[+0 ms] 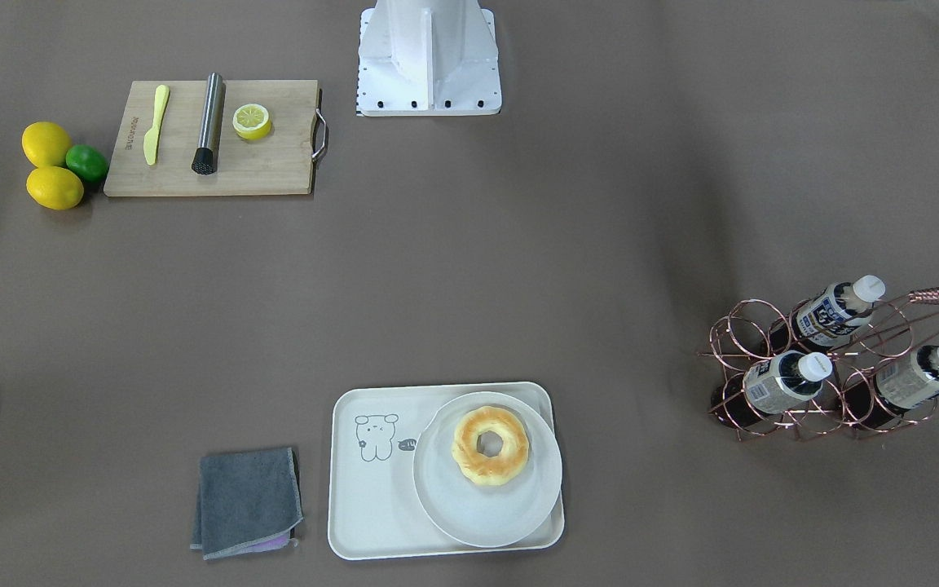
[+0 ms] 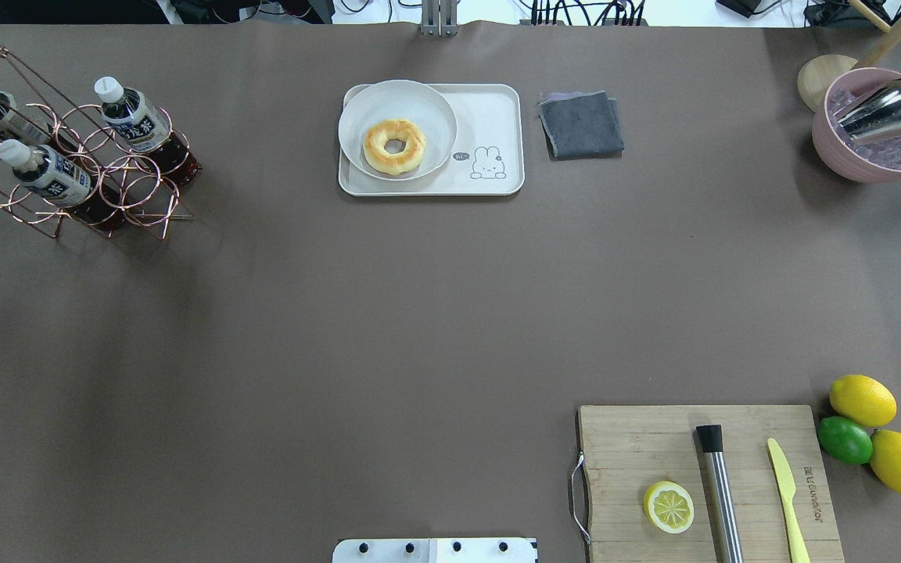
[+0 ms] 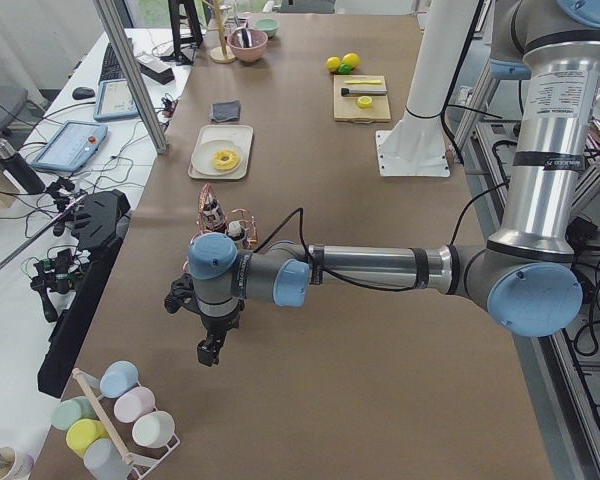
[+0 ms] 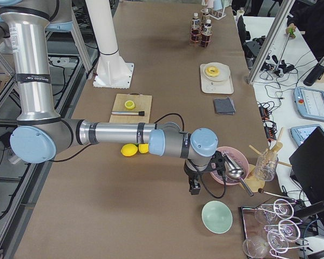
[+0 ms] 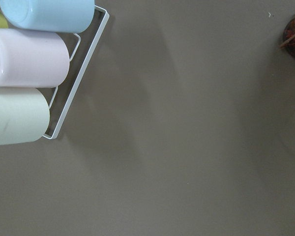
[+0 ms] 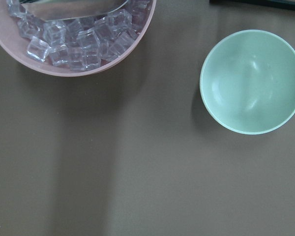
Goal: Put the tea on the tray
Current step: 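Move the left gripper toward the copper bottle rack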
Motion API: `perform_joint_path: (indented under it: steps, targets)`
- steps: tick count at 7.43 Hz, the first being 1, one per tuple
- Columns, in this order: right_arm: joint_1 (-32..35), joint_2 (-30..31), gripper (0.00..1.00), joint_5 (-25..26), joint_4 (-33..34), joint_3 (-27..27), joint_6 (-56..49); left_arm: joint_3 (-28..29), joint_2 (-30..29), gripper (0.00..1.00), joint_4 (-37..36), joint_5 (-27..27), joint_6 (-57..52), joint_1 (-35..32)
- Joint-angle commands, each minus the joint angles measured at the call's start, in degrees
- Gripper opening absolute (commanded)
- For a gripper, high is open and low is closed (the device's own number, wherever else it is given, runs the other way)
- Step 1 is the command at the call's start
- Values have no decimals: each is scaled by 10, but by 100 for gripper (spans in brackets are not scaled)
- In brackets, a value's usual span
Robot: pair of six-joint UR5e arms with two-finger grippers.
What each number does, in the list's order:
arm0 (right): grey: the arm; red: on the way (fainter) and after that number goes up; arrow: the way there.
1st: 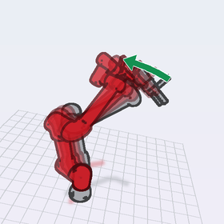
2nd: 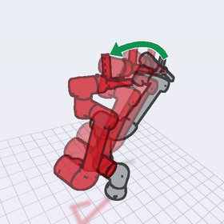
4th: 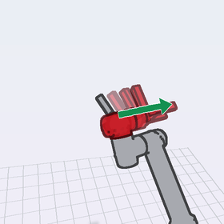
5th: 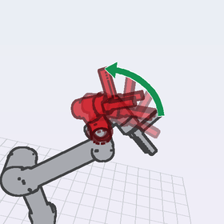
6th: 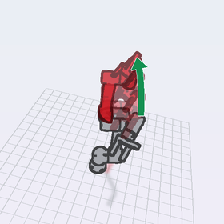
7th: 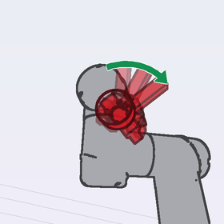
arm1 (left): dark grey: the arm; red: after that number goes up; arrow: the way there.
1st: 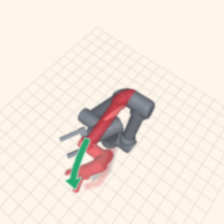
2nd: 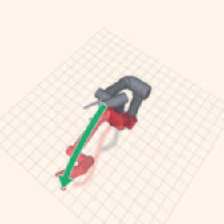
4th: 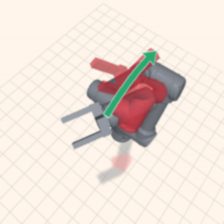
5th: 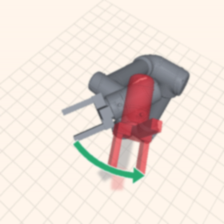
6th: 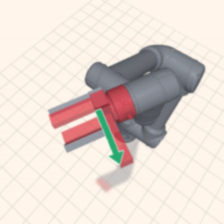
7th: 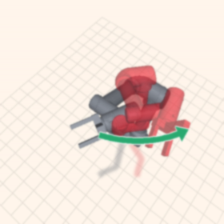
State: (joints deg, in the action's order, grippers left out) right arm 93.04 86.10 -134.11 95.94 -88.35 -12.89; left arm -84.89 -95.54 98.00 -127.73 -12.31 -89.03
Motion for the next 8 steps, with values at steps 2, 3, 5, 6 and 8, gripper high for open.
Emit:
perform_joint_path:
  steps: [2, 3, 5, 6, 8]
  targets:
    - [0, 2, 100, -11, 0, -3, 0, -7, 10, 98, 2, -5, 4, 4]
    - [0, 3, 100, -13, 0, -4, 1, -17, 9, 98, 2, -6, 4, 5]
    - [0, 8, 100, -11, -1, -1, 0, -29, 10, 98, 1, -1, 4, 6]
    - [0, 9, 100, -11, 0, -8, 0, -29, 10, 98, 1, -1, 4, 5]
    - [0, 2, 100, -15, 1, -14, 1, -29, 11, 98, -1, -2, 5, 4]
